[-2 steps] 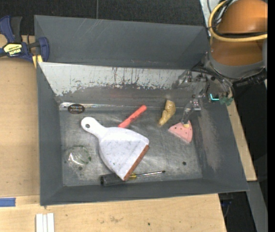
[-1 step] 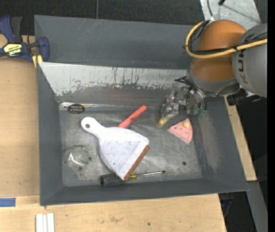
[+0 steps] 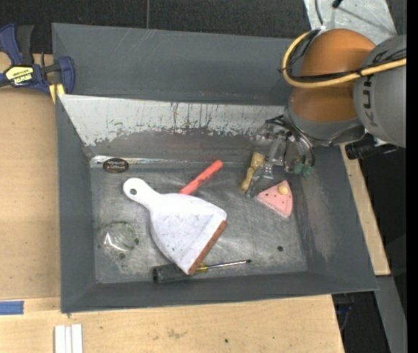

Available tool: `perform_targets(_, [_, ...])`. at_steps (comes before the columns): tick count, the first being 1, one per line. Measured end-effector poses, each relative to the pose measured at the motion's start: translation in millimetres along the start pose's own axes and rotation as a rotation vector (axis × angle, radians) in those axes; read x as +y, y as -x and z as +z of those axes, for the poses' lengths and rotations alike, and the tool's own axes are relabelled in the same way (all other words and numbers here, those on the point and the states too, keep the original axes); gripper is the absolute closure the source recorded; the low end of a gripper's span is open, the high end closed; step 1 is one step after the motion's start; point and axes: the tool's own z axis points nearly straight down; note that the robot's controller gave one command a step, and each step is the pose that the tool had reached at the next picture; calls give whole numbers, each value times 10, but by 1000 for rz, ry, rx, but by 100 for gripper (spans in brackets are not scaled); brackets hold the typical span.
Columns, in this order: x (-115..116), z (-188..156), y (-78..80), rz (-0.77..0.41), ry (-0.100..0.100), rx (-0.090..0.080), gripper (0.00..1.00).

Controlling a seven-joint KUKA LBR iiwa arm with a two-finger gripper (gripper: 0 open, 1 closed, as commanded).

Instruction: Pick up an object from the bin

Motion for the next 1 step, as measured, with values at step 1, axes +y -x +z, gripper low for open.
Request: perform_targets(1, [0, 0, 0, 0, 0, 0, 0])
